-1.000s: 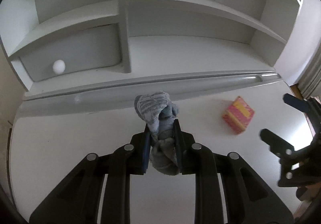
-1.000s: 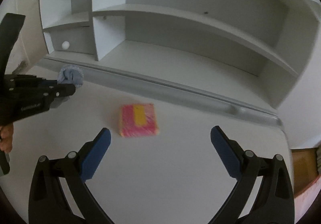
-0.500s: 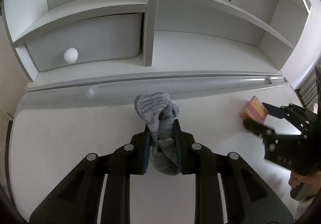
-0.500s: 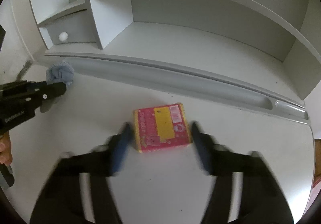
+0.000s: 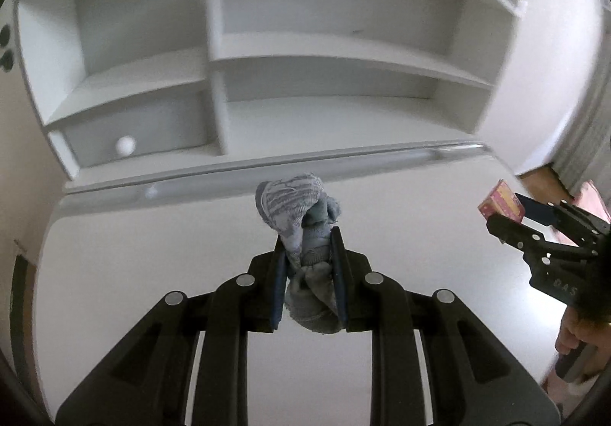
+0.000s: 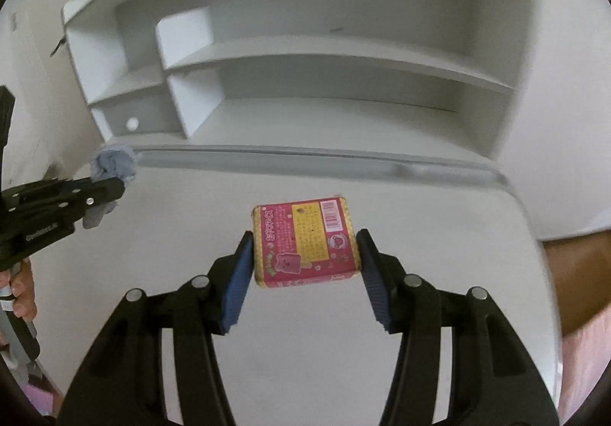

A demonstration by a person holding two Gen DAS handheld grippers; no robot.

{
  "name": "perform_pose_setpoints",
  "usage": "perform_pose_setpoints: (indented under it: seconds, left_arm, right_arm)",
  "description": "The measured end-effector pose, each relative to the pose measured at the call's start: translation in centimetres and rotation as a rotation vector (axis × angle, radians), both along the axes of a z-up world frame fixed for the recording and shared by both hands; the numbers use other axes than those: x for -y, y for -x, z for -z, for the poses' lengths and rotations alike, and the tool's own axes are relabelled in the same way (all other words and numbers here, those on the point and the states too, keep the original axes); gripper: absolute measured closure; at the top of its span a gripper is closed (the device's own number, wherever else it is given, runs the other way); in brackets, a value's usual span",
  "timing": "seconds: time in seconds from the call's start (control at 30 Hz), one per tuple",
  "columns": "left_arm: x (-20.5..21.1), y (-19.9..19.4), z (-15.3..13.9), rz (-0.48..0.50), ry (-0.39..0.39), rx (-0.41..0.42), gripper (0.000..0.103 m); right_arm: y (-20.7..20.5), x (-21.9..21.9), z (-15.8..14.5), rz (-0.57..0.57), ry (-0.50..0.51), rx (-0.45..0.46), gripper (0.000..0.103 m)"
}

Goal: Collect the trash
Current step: 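Carry the grey cloth and pink snack box over the bin with both tools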

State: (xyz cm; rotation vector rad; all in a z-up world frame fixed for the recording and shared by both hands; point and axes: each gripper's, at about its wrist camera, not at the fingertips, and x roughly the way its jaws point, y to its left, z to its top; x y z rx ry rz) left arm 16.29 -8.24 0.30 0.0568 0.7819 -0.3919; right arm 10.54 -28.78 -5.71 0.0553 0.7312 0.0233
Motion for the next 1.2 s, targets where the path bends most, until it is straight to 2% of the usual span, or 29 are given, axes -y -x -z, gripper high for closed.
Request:
perform_pose_setpoints:
  seconds: [0.1,0.17,0.33,0.5,0.6,0.77,0.83,0.97,1.2]
  left_arm:
    - [3.8,3.8,-1.1,0.086,0.021,0.018,0.083]
    - [7.8,7.1,-1.5,0.175,0.040,0.028,0.083]
    - [17.3,14.6,-1.1,0.364,0.075,0.018,0.083]
    - [26.4,23.2,1.8,0.530,0.061,-0.008,0.083]
    - [30.4,26.2,5.0,0.582,0.024,-0.088,0.083]
    - [35.2,29.1,10.6,0.611,-0.125,-0.191,0.083]
    - [36.4,29.4,11.8,0.609,-0.157,-0.216,0.083]
    - [38.6,29.7,13.3,0.620,-0.218,-0.223,0.083]
    - [40.7,30.5,14.5,0.643,-0.227,-0.267,0.082]
  right_arm:
    - [4.7,3.9,-0.3,0.089,-0.001,0.019,0.050]
    - [8.5,7.0,-0.4,0.155,-0.018,0.034,0.050]
    - [17.9,14.5,0.3,0.295,-0.092,0.047,0.050]
    - [25.6,21.3,3.4,0.448,-0.111,0.014,0.050]
    - [29.1,25.5,6.3,0.530,-0.164,-0.030,0.050]
    - [32.5,29.7,12.2,0.642,-0.212,-0.111,0.050]
    - [32.9,30.9,14.4,0.653,-0.266,-0.150,0.050]
    - [33.7,32.3,14.8,0.680,-0.273,-0.146,0.050]
    - [34.1,34.8,16.9,0.694,-0.361,-0.179,0.050]
